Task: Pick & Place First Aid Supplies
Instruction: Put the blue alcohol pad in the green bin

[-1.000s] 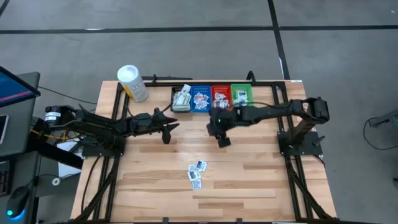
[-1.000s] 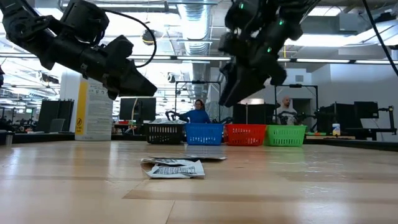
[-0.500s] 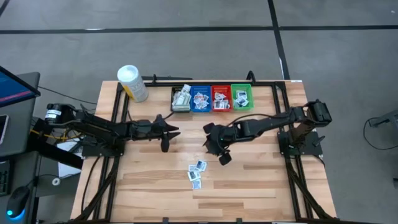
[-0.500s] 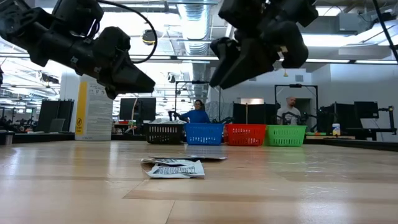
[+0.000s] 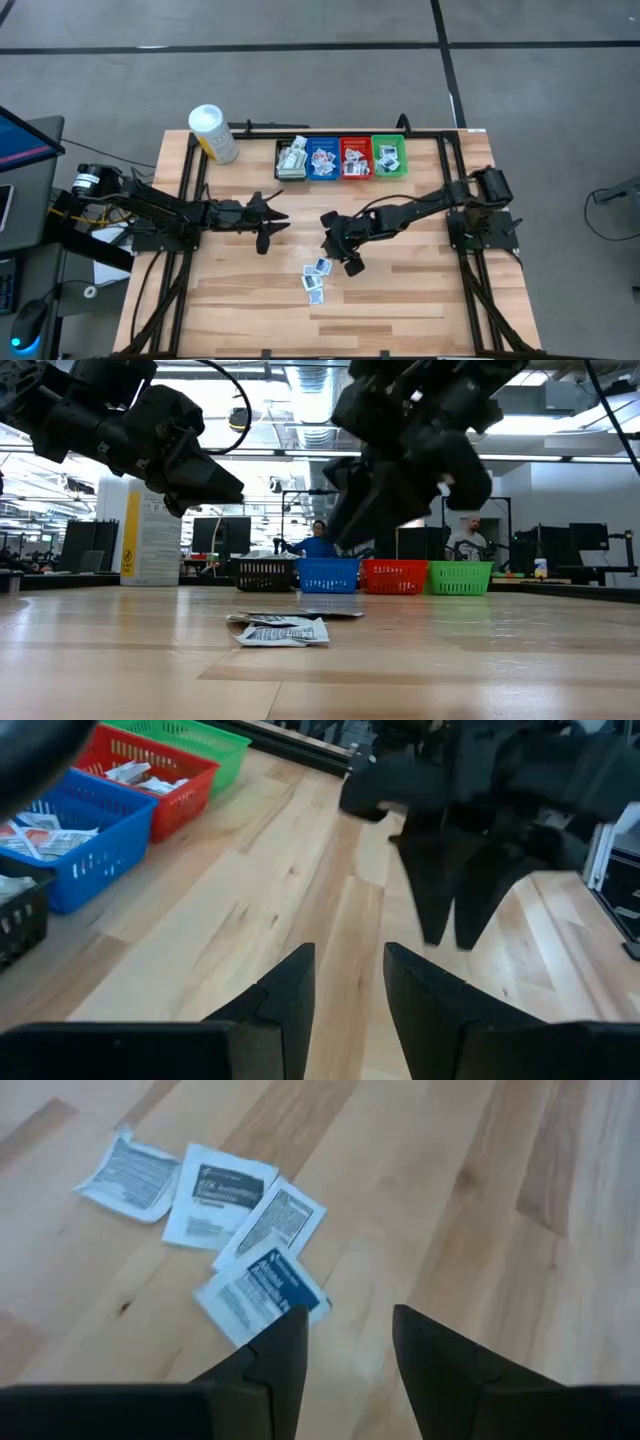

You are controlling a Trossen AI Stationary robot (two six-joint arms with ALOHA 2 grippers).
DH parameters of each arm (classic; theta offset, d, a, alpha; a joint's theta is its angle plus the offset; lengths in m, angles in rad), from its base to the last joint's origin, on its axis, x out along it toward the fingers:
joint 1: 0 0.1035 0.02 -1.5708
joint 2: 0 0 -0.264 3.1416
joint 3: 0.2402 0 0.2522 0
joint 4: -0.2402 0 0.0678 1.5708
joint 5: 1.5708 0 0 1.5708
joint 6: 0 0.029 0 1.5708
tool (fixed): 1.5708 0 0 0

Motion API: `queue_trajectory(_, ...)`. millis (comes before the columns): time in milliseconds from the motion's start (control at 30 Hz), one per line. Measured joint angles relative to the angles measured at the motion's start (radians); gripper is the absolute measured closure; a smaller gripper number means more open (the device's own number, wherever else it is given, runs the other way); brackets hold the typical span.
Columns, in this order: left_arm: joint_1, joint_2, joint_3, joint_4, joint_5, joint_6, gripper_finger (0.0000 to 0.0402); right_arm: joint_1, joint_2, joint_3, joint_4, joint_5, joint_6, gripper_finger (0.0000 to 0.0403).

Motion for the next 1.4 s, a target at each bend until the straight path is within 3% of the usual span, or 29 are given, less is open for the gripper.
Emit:
queue_trajectory(133,-0.013,0.000,-0.003,-0.005,-0.003,-0.007,0.0280,-0.001,0.068,0.014,0.008,-0.002,0.008,0.0264)
queue_trajectory(333,-0.023,0.000,-0.003,-0.014,-0.004,-0.007,0.0280,-0.004,0.130,0.041,0.049,-0.101,0.059,0.0271)
queue_trajectory(900,-0.022,0.000,-0.006,-0.015,-0.004,-0.006,0.0280,0.005,0.209,0.041,0.010,-0.132,0.060,0.0280)
queue_trajectory(1033,-0.022,0.000,-0.006,-0.015,-0.004,-0.006,0.0280,0.006,0.209,0.040,0.000,-0.127,0.064,0.0304)
queue_trajectory(1300,-0.022,0.000,-0.006,-0.014,-0.004,-0.006,0.0280,0.006,0.211,0.038,-0.010,-0.125,0.090,0.0392)
queue_trajectory(1400,-0.022,0.000,-0.006,-0.014,-0.003,-0.006,0.0280,0.000,0.197,0.037,-0.017,-0.119,0.123,0.0396)
